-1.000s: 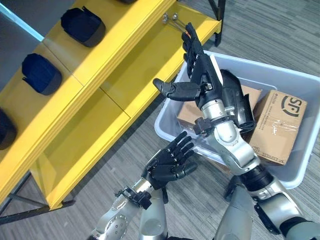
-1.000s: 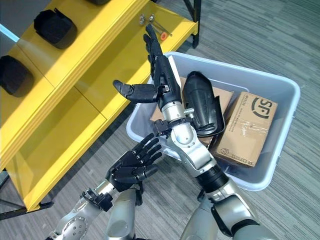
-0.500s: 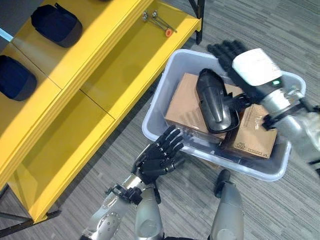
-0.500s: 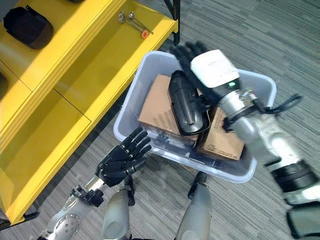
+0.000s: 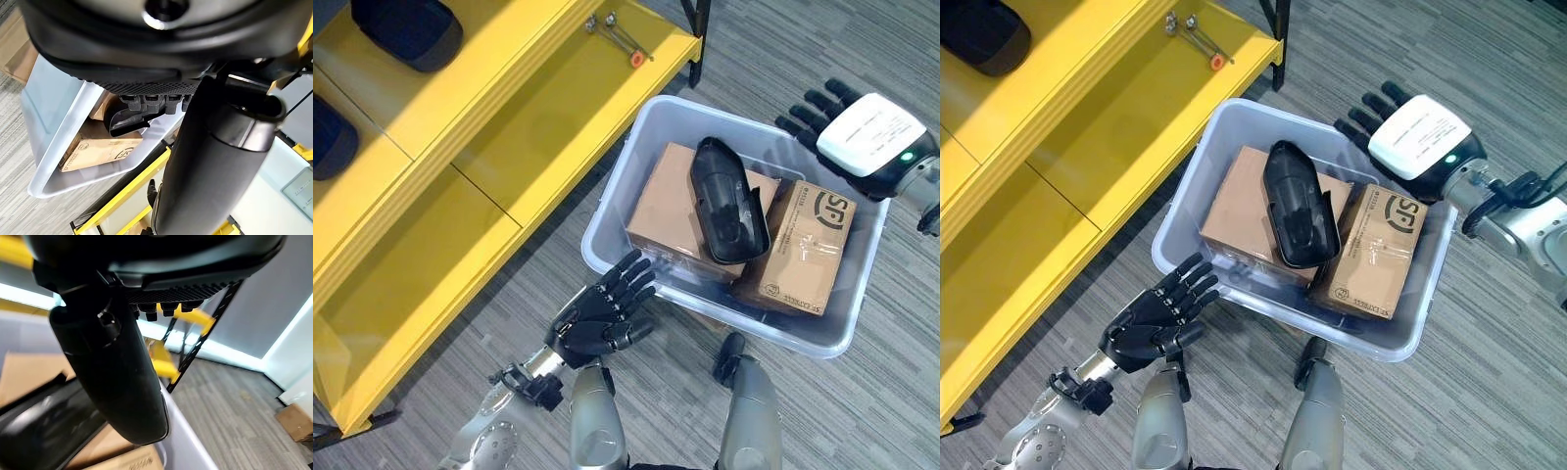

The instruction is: Move parts from the plastic box to the shelf.

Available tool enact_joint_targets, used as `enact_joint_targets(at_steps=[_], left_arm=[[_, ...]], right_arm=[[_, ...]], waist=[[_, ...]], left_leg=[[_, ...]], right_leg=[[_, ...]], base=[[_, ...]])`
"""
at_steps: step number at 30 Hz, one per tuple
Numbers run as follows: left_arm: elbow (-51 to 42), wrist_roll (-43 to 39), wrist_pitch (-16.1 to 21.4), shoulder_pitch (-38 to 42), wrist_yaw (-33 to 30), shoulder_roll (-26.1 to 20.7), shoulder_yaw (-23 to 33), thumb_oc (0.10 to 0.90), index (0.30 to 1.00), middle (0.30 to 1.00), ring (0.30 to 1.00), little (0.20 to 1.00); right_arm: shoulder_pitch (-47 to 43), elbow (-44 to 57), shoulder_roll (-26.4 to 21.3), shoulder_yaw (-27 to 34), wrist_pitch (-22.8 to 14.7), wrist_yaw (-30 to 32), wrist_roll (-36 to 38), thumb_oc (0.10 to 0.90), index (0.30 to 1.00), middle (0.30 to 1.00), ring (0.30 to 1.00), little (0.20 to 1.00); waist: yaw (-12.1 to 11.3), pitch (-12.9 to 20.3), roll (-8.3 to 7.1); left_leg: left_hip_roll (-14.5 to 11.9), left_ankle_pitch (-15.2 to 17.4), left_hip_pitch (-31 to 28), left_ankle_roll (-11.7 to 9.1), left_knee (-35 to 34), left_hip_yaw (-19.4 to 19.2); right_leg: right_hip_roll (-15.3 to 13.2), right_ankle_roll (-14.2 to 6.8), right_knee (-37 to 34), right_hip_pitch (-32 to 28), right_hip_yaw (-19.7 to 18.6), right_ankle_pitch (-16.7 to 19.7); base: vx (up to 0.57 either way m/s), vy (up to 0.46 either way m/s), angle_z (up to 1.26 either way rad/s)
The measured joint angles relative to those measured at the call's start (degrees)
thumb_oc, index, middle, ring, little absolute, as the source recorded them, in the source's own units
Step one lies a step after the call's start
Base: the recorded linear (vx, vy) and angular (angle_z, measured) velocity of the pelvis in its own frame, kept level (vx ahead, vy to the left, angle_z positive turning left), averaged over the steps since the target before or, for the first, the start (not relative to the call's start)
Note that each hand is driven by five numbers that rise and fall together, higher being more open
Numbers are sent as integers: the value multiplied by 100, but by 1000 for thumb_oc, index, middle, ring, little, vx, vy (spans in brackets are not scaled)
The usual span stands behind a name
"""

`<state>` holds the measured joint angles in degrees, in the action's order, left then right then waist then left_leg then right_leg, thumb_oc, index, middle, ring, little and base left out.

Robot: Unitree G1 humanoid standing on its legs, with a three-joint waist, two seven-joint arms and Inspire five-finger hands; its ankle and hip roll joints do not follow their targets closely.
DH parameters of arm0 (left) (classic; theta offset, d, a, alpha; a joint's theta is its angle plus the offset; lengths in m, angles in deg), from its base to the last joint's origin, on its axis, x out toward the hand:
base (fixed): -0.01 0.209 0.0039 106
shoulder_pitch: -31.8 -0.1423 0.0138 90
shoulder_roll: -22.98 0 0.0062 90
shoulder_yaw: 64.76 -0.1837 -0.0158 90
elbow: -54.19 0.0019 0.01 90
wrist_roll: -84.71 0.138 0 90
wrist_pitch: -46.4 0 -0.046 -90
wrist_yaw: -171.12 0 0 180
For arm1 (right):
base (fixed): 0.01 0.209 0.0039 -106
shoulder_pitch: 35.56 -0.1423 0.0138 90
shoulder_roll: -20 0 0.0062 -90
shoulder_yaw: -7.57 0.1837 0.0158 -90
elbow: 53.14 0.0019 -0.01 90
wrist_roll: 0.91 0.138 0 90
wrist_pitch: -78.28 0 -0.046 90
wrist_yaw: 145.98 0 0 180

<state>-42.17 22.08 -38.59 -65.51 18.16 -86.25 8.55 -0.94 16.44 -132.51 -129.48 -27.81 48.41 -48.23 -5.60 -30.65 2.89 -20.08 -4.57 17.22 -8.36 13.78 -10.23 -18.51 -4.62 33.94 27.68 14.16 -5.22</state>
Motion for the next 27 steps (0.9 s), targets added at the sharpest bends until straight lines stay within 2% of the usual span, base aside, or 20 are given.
enact_joint_targets(at_steps=[1,3,5,8,11,17,23,27], left_arm=[[5,0,-3,3,0,-1,7,900,1000,1000,1000,1000],[4,-1,-18,18,3,-4,6,900,1000,1000,1000,1000],[2,0,-73,42,5,-52,15,900,1000,1000,1000,1000],[9,2,-138,49,13,-56,23,900,1000,1000,1000,1000],[7,3,-167,66,47,-64,14,900,1000,1000,1000,1000],[9,16,-296,165,82,-210,32,900,1000,1000,1000,1000],[9,20,-370,185,111,-211,87,900,1000,1000,1000,1000],[10,11,-375,187,126,-236,133,900,1000,1000,1000,1000]], right_arm=[[-133,-46,40,-203,-16,-19,-48,900,1000,1000,1000,1000],[-165,-88,121,-226,-55,-19,-214,900,1000,1000,1000,1000],[-488,-289,269,-597,-90,19,-353,900,1000,1000,1000,1000],[-652,-429,504,-686,-74,125,-748,900,1000,1000,1000,1000],[-666,-548,713,-687,99,350,-1047,900,1000,1000,1000,1000],[-901,-934,1084,-797,273,765,-1564,900,1000,1000,1000,1000],[-1175,-1222,1131,-1144,258,708,-1837,900,1000,1000,1000,1000],[-1366,-1242,1141,-1568,12,392,-1976,900,1000,1000,1000,1000]], waist=[[-6,1,-3],[-55,1,-10],[-85,3,-53],[-132,5,-77],[-185,7,-79],[-347,8,-80],[-406,10,-78],[-414,12,-75]], left_leg=[[2,0,35,0,4,32],[1,-1,81,-1,6,66],[0,-7,117,-12,15,76],[-6,-14,220,-20,42,111],[-4,-12,296,-23,89,117],[-8,-72,616,-52,131,285],[-12,-122,832,-91,134,348],[-15,-153,961,-113,131,368]], right_leg=[[-13,5,14,10,32,-14],[-21,15,50,42,55,-46],[-35,36,108,117,47,-79],[-44,46,181,206,65,-107],[-73,56,264,298,59,-148],[-146,144,675,680,105,-372],[-198,216,851,920,157,-454],[-218,235,919,1063,170,-473]], base=[[-8,-50,9],[-11,-58,6],[-8,-57,3],[-6,-72,4],[-4,-49,3],[-3,-70,9],[-13,-27,4],[-12,-8,2]])
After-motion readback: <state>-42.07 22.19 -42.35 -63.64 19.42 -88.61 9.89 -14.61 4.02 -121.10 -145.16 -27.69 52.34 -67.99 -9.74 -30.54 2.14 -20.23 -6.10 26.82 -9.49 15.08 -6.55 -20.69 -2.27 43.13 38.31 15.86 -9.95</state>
